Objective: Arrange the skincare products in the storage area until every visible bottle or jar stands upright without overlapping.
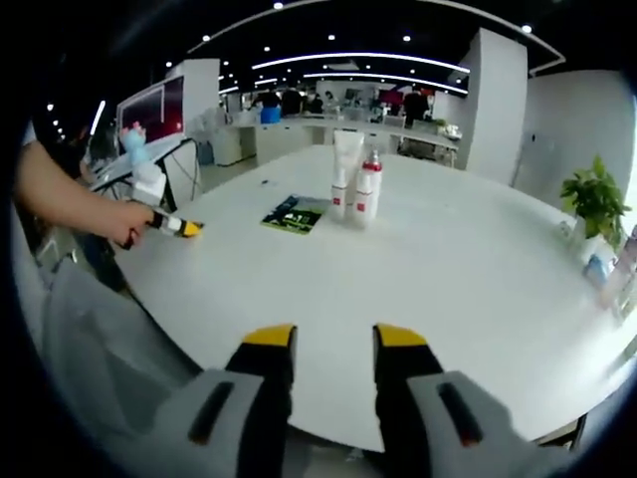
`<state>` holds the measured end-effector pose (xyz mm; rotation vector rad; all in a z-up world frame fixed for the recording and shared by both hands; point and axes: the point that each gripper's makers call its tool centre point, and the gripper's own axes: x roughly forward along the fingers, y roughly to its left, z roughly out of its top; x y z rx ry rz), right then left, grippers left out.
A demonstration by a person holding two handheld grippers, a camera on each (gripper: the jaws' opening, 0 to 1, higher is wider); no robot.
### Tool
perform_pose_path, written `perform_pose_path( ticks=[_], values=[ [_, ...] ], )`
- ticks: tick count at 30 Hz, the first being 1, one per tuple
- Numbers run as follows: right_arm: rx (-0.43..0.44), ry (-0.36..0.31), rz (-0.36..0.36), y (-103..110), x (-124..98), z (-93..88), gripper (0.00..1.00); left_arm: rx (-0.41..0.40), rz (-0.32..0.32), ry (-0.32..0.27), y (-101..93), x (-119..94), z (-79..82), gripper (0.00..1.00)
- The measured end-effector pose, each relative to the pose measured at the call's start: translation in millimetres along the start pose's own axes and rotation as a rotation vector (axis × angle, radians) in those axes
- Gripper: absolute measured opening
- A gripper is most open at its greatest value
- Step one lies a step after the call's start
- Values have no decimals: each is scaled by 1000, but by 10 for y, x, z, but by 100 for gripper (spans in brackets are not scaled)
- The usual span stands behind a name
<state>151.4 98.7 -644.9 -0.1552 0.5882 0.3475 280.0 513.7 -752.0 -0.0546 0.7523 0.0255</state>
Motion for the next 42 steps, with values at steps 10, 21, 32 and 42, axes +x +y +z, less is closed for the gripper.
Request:
perform_pose_path(
  ticks=[10,21,32,42],
  values=[
    [-7,2,-16,1,3,-17,32,39,-40,-7,9,-13,-26,38],
    [-36,-6,-36,28,-36,12,28,65,-67,-9,-15,-63,-66,37],
    [-48,16,-34,29,-9,-31,27,73,-76,-10,-36,-77,-96,34],
    [-52,18,-36,19,-9,-40,27,77,-86,-17,-60,-78,-106,32]
  ],
)
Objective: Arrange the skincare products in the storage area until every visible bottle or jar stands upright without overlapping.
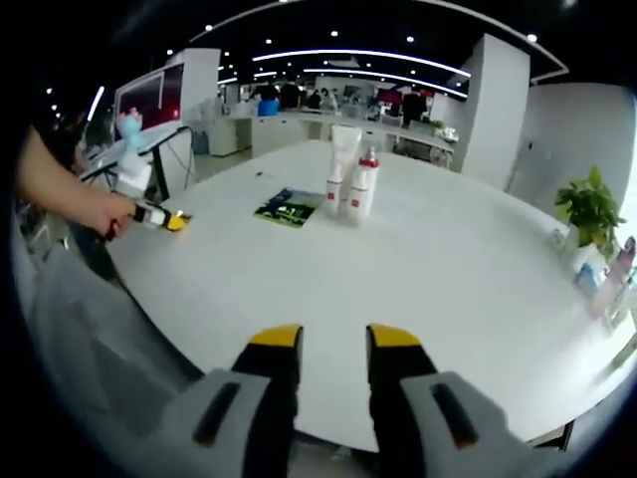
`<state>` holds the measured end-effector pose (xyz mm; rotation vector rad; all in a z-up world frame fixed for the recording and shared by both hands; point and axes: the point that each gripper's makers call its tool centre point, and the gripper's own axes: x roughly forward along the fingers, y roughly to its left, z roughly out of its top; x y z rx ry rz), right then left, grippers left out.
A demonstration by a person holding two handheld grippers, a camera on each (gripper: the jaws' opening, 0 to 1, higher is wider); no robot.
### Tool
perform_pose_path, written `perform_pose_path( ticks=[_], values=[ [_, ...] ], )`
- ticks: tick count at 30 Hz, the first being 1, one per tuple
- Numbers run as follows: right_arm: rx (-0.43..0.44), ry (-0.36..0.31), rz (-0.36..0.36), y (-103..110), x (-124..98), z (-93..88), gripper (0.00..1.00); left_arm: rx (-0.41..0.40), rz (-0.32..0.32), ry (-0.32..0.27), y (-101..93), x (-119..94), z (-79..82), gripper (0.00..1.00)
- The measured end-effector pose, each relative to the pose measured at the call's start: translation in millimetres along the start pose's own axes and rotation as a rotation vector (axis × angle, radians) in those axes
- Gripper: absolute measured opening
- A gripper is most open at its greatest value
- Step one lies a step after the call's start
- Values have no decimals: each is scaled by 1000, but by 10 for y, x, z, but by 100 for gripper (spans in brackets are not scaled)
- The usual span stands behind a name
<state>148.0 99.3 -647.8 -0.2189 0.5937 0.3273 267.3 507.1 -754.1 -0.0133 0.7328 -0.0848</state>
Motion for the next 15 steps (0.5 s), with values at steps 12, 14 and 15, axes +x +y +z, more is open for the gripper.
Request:
perform_pose_path(
  ticks=[12,14,15],
  values=[
    [1,18,-12,-39,15,-45,27,-15,-14,-26,-86,-104,-47,1],
    [-3,21,-7,-29,22,-51,27,-32,-30,-24,-78,-101,-44,1],
    [-7,23,-5,-24,26,-55,27,-54,-40,-24,-63,-63,-40,1]
  ],
)
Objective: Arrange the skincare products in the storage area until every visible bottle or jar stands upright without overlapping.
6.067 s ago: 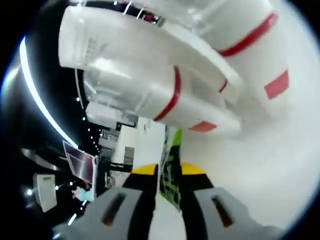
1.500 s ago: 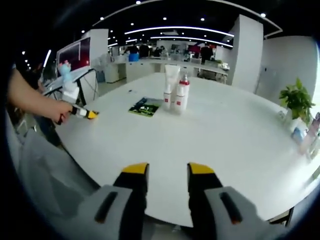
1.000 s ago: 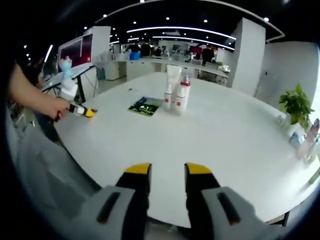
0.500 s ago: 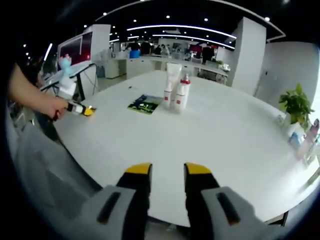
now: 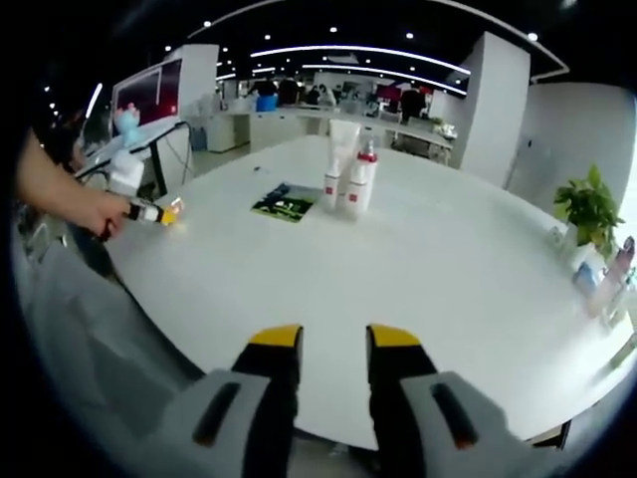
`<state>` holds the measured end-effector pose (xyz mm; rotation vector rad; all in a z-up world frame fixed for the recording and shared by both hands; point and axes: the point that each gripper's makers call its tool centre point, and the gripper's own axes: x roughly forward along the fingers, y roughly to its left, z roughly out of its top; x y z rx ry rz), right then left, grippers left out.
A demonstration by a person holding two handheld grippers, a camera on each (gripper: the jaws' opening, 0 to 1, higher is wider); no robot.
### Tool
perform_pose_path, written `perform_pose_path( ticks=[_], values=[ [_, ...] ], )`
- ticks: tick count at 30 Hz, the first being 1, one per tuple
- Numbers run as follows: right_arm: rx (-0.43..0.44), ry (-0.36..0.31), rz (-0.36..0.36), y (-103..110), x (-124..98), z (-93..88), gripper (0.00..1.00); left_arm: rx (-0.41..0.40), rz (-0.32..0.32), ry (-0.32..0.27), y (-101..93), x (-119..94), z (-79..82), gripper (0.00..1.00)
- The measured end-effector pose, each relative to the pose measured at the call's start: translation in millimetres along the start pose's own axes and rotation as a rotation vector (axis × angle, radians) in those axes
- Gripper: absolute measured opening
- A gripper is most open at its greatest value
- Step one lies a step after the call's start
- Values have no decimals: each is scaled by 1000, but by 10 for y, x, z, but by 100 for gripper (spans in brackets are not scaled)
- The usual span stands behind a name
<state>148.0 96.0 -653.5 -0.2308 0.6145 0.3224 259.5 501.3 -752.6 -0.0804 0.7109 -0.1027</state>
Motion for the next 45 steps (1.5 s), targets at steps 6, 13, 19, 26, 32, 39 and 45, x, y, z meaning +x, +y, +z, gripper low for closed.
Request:
perform_pose_path(
  ticks=[6,13,19,26,32,39,45],
  values=[
    [-5,14,8,17,16,-16,27,-197,-65,33,-29,11,-14,1],
    [71,12,24,-26,8,53,28,-218,-198,-103,-352,-257,335,1],
    [219,-112,90,139,51,522,29,-218,-337,-164,-787,-667,528,1],
    [282,-190,447,1081,-6,1129,31,-167,-513,-246,-1384,-1180,697,1],
    [304,-232,673,1656,-191,1554,34,-116,-647,-265,-1845,-1543,708,1],
    [312,-242,716,1770,-203,1783,34,-73,-690,-271,-2040,-1755,708,1],
    [294,-222,760,1870,-199,1787,33,-37,-715,-271,-2062,-1835,760,1]
  ],
)
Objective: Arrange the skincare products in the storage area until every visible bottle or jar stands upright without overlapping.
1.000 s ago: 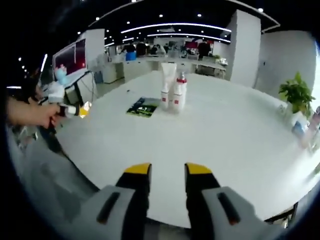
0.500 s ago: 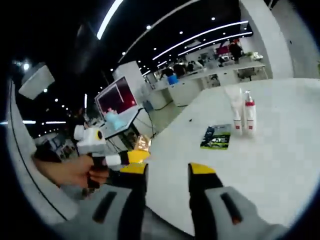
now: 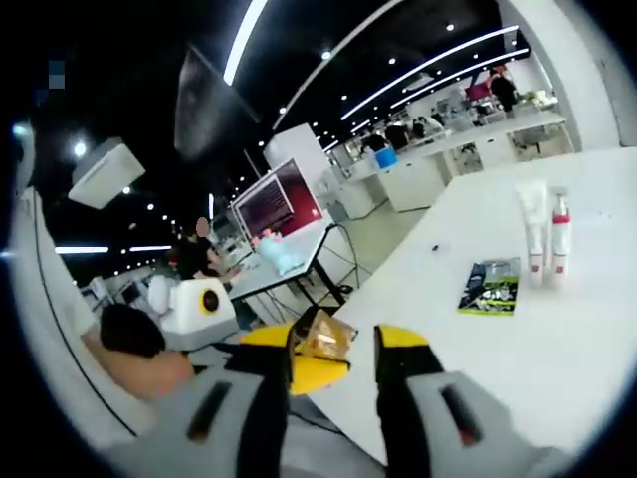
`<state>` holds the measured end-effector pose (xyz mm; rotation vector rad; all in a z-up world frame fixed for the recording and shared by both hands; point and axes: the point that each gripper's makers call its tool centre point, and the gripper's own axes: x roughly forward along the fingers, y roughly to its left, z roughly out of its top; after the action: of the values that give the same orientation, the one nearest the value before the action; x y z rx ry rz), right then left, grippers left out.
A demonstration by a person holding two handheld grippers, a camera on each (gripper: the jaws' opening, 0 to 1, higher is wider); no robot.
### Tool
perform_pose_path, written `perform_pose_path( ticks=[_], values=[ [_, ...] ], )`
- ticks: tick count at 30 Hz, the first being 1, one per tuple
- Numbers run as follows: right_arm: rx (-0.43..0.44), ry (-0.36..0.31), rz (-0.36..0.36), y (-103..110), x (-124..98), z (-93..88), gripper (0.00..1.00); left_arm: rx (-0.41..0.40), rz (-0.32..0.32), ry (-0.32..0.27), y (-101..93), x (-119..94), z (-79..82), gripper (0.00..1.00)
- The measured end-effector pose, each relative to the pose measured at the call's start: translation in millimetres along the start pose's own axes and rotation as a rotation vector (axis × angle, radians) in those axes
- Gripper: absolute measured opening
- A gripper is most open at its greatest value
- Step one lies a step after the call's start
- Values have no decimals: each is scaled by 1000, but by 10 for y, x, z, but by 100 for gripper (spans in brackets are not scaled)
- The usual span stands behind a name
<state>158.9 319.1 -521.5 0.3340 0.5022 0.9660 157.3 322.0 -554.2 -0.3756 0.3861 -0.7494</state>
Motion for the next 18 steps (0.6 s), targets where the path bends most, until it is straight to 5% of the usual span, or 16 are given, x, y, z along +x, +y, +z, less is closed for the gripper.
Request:
perform_pose_path(
  ticks=[7,18],
  values=[
    [-71,26,37,155,-32,-43,28,2,-41,26,-76,-2,51,1],
    [-73,54,140,224,-240,-156,22,-165,-180,88,-292,-58,-66,1]
  ],
)
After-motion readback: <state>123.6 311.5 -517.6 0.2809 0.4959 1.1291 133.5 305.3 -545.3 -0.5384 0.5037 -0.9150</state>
